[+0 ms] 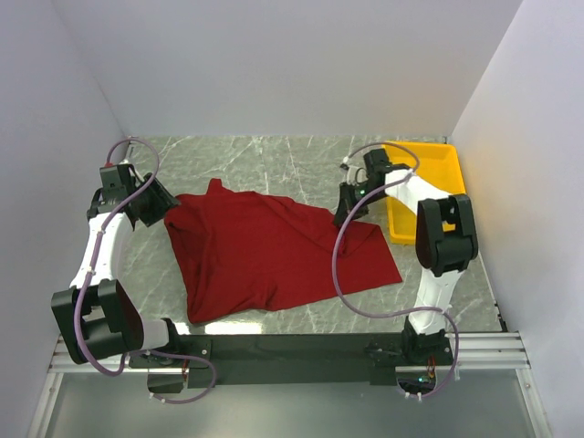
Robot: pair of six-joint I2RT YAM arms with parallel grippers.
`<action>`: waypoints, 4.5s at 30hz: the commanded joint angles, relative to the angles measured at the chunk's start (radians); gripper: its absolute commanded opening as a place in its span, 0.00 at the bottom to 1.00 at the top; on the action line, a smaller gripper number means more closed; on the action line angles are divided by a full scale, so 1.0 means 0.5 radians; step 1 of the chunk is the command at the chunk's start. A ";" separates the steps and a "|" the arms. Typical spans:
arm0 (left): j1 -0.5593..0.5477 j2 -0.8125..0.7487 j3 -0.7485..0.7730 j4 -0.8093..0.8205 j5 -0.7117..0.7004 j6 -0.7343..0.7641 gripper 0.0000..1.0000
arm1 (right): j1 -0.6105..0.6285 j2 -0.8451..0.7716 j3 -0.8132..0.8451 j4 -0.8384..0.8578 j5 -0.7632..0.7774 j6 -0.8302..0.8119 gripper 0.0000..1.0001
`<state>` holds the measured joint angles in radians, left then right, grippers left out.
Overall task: Fold and stack the t-shirts
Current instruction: Flatten the tshirt out
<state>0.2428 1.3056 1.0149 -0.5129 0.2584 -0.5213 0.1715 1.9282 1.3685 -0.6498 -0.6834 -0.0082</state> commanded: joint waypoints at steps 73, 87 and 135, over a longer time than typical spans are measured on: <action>0.073 -0.086 -0.192 0.188 0.143 -0.019 0.58 | 0.716 0.092 0.187 0.020 1.496 -0.106 0.39; 0.082 0.006 -0.106 0.194 0.152 0.018 0.59 | 0.587 -0.227 0.217 -0.016 1.309 -0.299 0.00; 0.073 1.095 0.520 0.023 -0.130 0.322 0.44 | 0.034 -0.034 0.552 0.162 0.584 -0.189 0.00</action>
<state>0.2836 1.8370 1.2461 -0.4820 0.1669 -0.3756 0.1997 1.9133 1.5883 -0.5869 -0.3763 -0.1143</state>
